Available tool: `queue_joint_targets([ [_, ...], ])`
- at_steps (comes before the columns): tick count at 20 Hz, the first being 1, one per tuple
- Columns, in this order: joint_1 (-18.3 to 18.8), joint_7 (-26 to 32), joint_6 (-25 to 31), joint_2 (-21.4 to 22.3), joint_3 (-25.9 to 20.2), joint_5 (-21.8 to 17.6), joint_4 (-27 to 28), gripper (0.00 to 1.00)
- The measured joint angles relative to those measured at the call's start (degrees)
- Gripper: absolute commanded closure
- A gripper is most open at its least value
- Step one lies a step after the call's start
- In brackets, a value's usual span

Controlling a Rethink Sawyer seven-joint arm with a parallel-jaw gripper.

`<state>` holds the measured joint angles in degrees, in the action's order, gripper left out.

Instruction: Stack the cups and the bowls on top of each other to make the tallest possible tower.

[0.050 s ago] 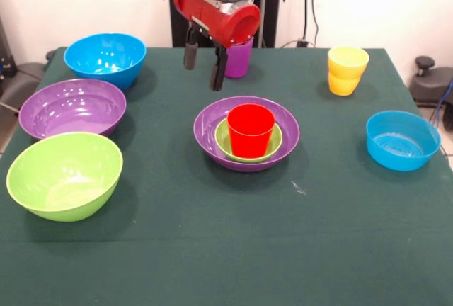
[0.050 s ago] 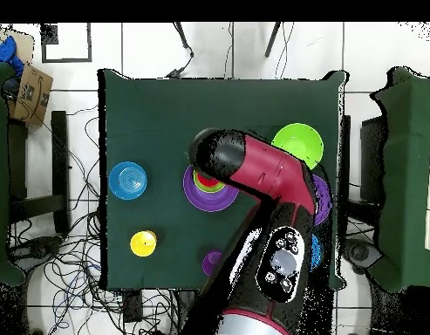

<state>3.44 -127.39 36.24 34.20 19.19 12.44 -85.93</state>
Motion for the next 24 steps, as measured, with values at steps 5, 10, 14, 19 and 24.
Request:
queue_joint_targets([
  [5, 3.00, 0.00, -0.67, 2.13, -3.78, -2.85, -4.39, 0.00],
  [10, 5.46, 0.00, -0.69, 3.93, -6.59, -6.02, -7.91, 0.00],
  [14, 8.61, 0.00, -1.08, 5.42, -10.07, -7.99, -11.35, 0.00],
  [19, 14.28, 0.00, -4.94, 6.94, -14.86, -10.44, -16.12, 0.00],
  [24, 18.90, 0.00, -10.64, 6.65, -18.00, -14.70, -19.27, 0.00],
])
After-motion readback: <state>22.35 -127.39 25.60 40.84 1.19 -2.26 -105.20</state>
